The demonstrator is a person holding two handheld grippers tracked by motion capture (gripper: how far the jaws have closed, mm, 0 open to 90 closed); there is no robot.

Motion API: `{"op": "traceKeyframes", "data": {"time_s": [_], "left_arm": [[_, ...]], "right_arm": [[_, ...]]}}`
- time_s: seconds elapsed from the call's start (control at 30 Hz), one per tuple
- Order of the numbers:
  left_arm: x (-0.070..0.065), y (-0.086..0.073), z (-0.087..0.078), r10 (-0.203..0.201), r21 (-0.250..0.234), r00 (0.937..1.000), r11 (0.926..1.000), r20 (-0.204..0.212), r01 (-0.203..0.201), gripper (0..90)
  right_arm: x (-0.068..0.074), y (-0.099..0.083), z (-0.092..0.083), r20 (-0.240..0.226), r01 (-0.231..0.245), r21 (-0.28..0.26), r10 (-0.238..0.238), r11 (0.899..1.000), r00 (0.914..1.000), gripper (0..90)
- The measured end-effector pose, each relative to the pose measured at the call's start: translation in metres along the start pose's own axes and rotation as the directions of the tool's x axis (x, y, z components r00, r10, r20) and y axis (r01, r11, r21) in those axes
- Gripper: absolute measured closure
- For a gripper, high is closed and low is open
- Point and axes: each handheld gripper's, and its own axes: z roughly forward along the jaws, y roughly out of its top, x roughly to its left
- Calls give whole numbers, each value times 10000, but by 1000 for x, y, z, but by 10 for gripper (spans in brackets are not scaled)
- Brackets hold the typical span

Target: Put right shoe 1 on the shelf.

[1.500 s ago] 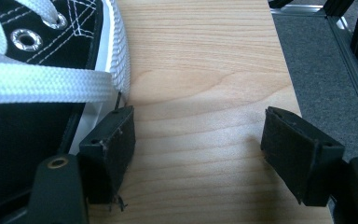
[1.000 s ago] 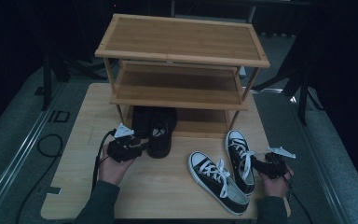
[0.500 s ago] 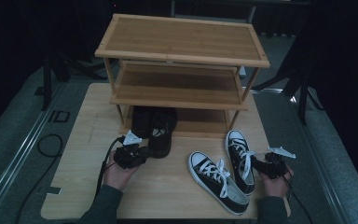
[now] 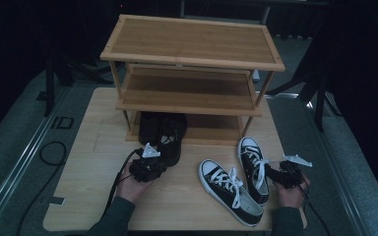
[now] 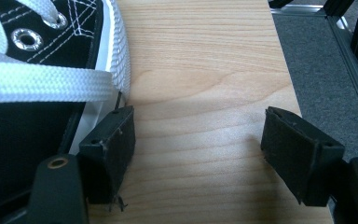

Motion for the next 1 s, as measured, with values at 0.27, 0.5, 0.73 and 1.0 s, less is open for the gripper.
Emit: {"op": "traceKeyframes", "data": {"time_s": [0.27,0.5,0.73,1.0], "left_arm": [[-3,-3,12,130,485,9999,9987,-17,-129,876],[1,-7,18,-6,682,9998,9977,-198,20,897],[0,-8,26,204,942,9984,9954,-534,-153,897],[-2,-7,32,244,1099,9977,9938,-639,-173,896]], "right_arm": [[0,0,0,-1,1,1,-1,10000,10000,258],[0,0,0,0,3,0,-3,10000,10000,258],[0,0,0,0,2,1,-2,10000,10000,258],[0,0,0,0,4,1,-4,10000,10000,258]]}}
